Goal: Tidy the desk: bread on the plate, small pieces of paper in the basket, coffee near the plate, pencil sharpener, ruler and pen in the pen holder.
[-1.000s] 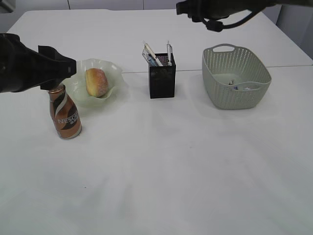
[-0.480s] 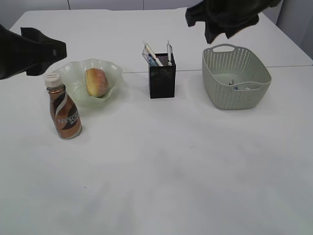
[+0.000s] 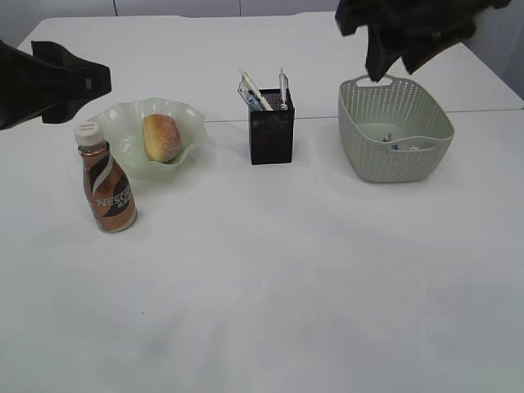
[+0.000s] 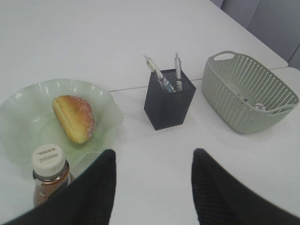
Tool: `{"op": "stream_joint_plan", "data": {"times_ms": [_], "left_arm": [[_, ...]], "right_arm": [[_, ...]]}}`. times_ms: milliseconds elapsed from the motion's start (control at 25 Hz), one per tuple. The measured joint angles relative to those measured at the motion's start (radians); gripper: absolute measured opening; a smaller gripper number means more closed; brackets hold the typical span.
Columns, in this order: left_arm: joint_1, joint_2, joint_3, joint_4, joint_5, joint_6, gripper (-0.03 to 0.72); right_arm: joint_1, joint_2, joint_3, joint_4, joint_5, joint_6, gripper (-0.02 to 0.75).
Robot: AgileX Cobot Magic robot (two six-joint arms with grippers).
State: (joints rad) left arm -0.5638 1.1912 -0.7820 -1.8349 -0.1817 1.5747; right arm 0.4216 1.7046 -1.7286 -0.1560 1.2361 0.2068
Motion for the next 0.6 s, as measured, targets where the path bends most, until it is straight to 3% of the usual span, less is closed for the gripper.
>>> {"op": "stream_joint_plan", "data": {"times_ms": [360, 600], "left_arm": [[0.0, 0.0, 0.0, 0.0, 0.019, 0.0, 0.379], [0.0, 0.0, 0.0, 0.0, 0.027, 0.0, 0.38]], "right_arm": [[0.0, -0.356, 0.087, 0.0, 0.017, 0.004, 0.342], [0.0, -0.694, 0.365, -0.006, -0.042, 0.046, 0.342]]}}
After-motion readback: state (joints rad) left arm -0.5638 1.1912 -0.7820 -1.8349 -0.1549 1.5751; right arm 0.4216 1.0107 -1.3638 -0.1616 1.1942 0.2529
